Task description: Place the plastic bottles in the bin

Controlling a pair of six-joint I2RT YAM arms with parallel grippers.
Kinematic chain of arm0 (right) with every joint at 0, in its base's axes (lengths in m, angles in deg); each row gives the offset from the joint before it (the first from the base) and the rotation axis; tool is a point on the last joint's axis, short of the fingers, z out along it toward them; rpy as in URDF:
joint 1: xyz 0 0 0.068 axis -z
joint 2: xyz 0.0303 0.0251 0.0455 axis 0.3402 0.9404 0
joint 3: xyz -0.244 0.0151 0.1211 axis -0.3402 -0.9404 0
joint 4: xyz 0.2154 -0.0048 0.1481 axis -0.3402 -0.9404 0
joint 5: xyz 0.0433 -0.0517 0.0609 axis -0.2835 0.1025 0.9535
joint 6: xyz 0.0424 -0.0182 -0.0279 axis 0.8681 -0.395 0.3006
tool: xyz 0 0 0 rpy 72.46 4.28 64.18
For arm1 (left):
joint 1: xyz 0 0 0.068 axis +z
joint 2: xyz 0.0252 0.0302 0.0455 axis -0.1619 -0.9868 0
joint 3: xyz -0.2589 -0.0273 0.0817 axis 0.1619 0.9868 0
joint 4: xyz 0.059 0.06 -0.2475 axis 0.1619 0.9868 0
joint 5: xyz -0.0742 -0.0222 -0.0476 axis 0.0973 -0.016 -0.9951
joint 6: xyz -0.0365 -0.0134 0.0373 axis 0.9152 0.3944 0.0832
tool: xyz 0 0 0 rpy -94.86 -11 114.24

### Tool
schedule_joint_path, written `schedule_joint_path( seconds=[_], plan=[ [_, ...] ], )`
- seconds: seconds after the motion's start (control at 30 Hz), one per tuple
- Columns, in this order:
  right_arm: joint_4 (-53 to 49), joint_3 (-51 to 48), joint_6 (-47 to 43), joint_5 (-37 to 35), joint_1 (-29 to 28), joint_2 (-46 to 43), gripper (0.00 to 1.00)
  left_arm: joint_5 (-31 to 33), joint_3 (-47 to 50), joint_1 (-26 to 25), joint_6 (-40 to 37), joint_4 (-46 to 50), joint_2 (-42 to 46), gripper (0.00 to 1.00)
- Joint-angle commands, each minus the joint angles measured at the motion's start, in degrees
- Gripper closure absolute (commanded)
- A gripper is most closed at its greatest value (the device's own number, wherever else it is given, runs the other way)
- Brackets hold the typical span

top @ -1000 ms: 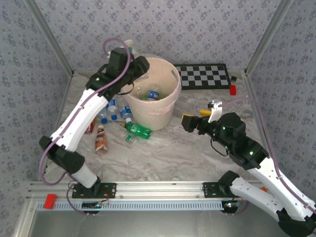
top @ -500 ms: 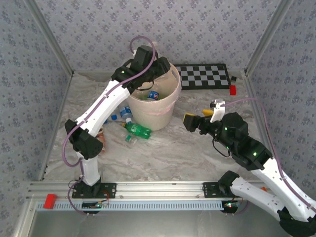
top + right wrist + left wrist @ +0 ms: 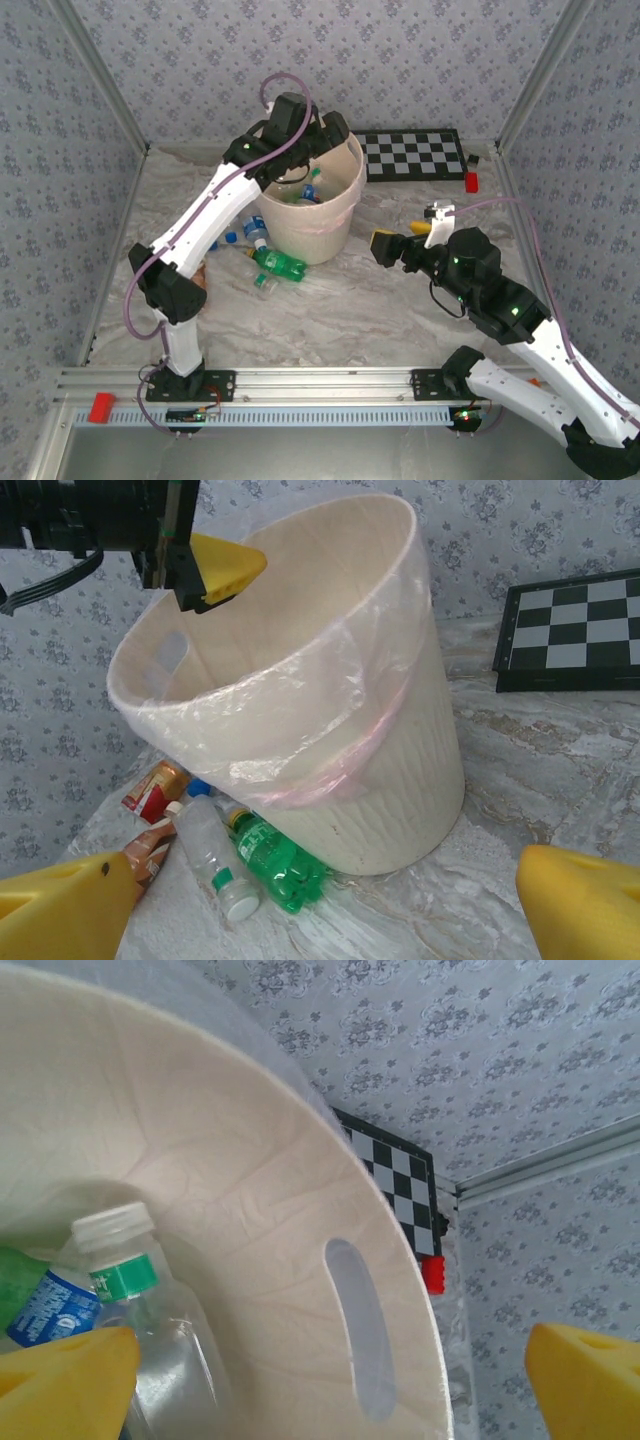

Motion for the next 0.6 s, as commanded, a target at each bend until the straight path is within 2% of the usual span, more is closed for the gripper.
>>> schedule_joint_path(
  seconds=[0.0, 0.13, 0.37, 0.57],
  plan=[
    [0.15, 1.04, -0.05, -1.13, -0.48, -0.25, 0.00, 1.31, 0.08, -0.39, -1.30, -0.31, 4.58, 0.01],
    [0.38, 0.94, -0.38, -1.69, -0.59, -0.25, 0.00, 2.09, 0.76, -0.44, -2.73, -0.31, 7.04, 0.00],
    [0.92, 1.90, -1.63, -1.94, -0.58, 1.19, 0.00, 3.08, 8.60, -0.43, -5.58, -1.84, 15.20, 0.01],
    [3.96, 1.55, -1.58, 0.05, -0.69, 3.04, 0.00, 6.68, 21.36, 0.08, -7.45, -3.49, 25.19, 0.00]
  ],
)
